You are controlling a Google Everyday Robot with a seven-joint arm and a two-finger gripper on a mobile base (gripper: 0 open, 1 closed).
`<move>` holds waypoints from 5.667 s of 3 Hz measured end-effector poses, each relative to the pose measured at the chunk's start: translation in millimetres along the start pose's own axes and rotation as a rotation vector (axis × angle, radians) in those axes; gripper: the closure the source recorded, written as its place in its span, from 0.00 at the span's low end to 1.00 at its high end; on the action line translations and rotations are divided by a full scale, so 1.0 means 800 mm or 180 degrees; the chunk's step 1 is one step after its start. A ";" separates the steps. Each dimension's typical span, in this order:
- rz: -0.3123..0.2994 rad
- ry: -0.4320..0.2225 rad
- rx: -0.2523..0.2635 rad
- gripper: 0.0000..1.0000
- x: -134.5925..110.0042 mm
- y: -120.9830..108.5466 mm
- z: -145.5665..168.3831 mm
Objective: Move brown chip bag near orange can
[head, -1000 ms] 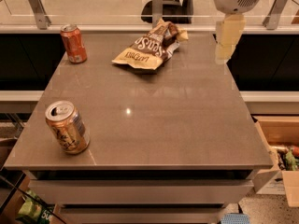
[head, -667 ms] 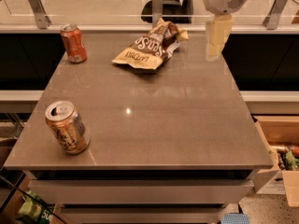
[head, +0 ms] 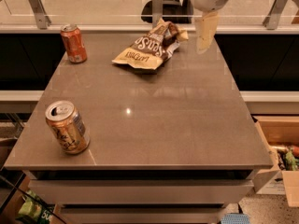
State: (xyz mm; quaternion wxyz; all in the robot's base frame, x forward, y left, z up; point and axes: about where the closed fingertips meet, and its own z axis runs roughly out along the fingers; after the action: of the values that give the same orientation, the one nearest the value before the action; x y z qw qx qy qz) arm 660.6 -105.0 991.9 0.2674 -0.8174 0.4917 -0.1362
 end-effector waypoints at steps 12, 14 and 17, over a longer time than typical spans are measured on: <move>-0.0797 -0.0447 -0.0140 0.18 -0.037 -0.043 0.252; -0.0798 -0.0452 -0.0150 0.64 -0.038 -0.042 0.254; -0.0803 -0.0475 -0.0183 1.00 -0.043 -0.039 0.262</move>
Offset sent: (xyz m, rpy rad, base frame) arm 0.0140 0.0102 -0.0084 -0.0288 0.0104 0.0341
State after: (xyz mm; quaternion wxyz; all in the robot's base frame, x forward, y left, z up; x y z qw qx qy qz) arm 768.9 0.0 839.2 0.2604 -0.8879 0.3675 -0.0935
